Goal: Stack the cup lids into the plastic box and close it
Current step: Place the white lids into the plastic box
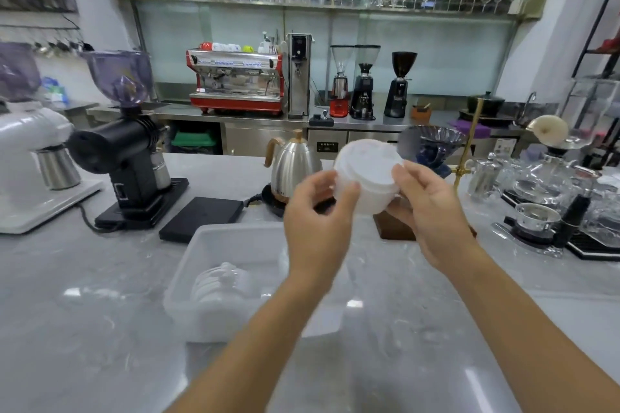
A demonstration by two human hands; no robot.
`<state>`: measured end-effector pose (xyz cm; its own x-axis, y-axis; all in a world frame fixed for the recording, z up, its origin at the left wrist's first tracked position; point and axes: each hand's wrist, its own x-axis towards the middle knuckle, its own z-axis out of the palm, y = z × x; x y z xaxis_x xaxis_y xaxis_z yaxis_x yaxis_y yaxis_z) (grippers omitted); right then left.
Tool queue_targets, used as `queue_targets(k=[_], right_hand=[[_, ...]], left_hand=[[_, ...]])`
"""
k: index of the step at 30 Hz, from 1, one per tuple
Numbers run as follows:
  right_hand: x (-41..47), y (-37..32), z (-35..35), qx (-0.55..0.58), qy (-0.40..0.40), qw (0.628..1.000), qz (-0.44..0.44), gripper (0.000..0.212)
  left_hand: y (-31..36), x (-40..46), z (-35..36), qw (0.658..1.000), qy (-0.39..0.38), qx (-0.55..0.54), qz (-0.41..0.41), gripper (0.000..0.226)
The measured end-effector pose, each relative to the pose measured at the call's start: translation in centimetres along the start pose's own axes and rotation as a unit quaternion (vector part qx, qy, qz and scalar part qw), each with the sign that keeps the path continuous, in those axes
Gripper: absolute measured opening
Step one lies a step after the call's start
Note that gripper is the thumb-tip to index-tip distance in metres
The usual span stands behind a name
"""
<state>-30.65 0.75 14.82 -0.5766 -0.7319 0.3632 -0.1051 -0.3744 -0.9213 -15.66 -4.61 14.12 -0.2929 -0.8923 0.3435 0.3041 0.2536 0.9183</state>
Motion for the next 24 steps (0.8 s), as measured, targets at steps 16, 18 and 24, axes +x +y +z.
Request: queue_targets(k=[16, 18, 24], right_hand=[[1.2, 5.1, 14.7, -0.113, -0.130, 0.976, 0.136, 0.004], [1.2, 5.3, 15.1, -0.128, -0.143, 0.969, 0.156, 0.005], [1.2, 5.8, 15.0, -0.199, -0.193, 0.938, 0.208, 0.022]], left_hand=[[-0.2, 8.6, -18.1, 0.973, 0.042, 0.162, -0.158, 0.012], [-0.7, 8.7, -18.8, 0.968, 0.029, 0.178, -0.175, 0.014], [-1.9, 8.9, -19.6, 0.939, -0.037, 0.270, -0.211, 0.013]])
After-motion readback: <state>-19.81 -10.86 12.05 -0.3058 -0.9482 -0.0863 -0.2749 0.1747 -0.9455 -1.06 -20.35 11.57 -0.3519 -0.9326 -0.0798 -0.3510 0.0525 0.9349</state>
